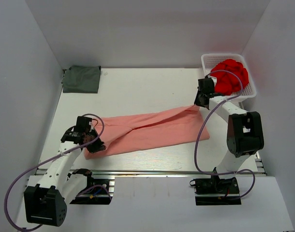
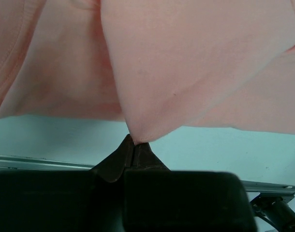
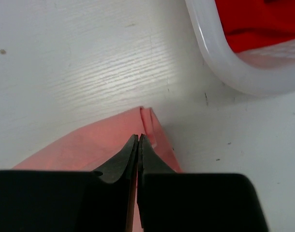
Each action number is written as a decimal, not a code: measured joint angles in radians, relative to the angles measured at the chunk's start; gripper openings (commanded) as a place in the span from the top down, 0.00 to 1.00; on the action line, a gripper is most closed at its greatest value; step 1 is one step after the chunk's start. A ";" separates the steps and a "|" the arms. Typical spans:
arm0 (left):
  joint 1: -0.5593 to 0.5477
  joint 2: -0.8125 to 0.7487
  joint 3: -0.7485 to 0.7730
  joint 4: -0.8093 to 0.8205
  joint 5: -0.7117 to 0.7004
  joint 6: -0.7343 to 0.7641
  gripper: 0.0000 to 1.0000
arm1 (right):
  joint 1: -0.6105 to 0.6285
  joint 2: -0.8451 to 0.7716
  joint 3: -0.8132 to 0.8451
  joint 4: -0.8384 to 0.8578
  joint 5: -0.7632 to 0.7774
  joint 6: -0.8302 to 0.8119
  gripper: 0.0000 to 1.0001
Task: Fold and stack the t-shirts
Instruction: Fold the other side of the tshirt into a rectangle
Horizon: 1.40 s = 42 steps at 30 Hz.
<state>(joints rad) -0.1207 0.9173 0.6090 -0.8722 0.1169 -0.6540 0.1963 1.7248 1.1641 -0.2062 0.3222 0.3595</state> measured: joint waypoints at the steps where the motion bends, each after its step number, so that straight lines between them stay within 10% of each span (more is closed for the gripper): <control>1: 0.000 0.007 -0.003 -0.003 0.000 -0.008 0.93 | 0.000 0.000 -0.011 -0.001 0.006 0.008 0.97; 8: 0.000 0.045 -0.007 -0.027 -0.027 -0.062 0.82 | -0.012 0.000 -0.082 -0.026 0.074 0.084 0.67; 10: 0.000 0.045 -0.007 -0.035 -0.032 -0.068 0.58 | -0.020 0.000 -0.087 -0.035 0.091 0.108 0.37; 13: 0.000 0.045 -0.007 -0.051 -0.041 -0.072 0.13 | -0.029 0.000 -0.089 -0.035 0.113 0.116 0.24; 15: 0.000 0.043 -0.005 -0.058 -0.049 -0.080 0.00 | -0.030 -0.013 -0.102 -0.031 0.113 0.121 0.15; 26: 0.000 0.052 0.114 0.105 -0.099 -0.043 0.00 | 0.007 -0.169 -0.164 0.061 -0.120 0.041 0.10; 42: 0.014 0.599 0.231 0.398 -0.084 0.062 0.00 | 0.018 -0.090 -0.179 -0.005 -0.144 0.176 0.20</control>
<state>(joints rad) -0.1066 1.5162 0.8398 -0.4740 0.0326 -0.5919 0.2146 1.6348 0.9848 -0.2115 0.1783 0.5358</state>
